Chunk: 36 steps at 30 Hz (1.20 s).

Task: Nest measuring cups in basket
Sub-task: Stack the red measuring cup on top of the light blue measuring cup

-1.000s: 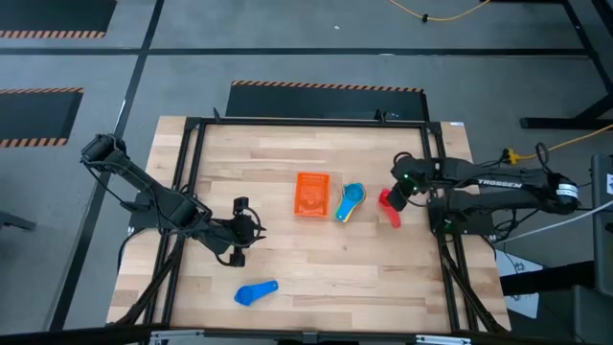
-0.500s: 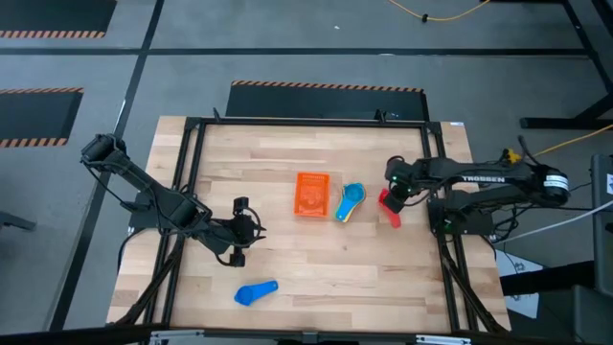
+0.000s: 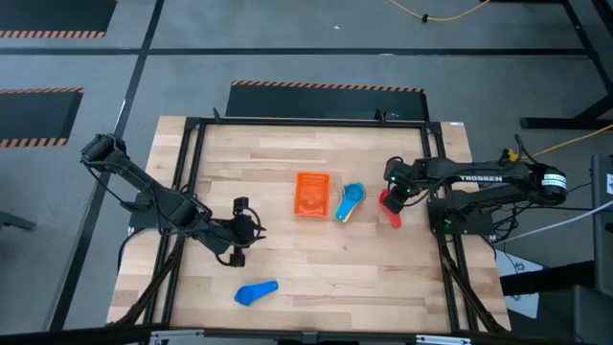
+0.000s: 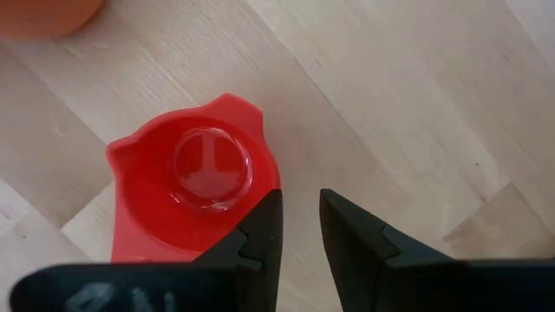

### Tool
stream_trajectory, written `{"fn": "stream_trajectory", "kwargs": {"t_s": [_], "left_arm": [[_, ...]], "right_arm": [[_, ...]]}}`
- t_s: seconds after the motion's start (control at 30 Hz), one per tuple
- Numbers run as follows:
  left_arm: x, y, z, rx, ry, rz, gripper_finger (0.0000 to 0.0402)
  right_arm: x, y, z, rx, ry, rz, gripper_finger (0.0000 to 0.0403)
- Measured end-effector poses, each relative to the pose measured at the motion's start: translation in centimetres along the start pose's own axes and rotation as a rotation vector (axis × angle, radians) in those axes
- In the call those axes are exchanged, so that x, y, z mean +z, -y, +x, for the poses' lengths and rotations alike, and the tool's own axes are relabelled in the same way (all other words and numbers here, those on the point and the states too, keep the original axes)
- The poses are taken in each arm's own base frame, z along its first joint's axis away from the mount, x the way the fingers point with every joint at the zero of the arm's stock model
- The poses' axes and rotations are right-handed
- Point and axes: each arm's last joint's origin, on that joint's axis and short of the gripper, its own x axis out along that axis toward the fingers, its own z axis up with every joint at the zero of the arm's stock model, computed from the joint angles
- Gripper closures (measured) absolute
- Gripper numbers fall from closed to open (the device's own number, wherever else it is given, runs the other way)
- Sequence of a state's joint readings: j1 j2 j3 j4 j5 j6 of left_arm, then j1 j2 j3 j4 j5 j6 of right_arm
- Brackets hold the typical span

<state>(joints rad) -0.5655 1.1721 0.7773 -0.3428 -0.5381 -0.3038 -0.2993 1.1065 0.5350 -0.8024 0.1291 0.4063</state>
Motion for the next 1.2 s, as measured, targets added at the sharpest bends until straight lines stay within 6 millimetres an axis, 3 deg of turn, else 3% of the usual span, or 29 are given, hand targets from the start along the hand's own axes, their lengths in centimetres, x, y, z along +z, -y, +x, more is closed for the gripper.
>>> {"fn": "stream_trajectory", "kwargs": {"t_s": [1.0, 1.2], "left_arm": [[0.00, 0.00, 0.00, 0.000, 0.000, -0.001, 0.0322], [0.00, 0.00, 0.00, 0.000, 0.000, -0.001, 0.0322]], "right_arm": [[0.78, -0.34, -0.05, 0.036, 0.082, -0.025, 0.0318], [0.86, -0.61, -0.07, 0.108, 0.075, -0.065, 0.0318]]}}
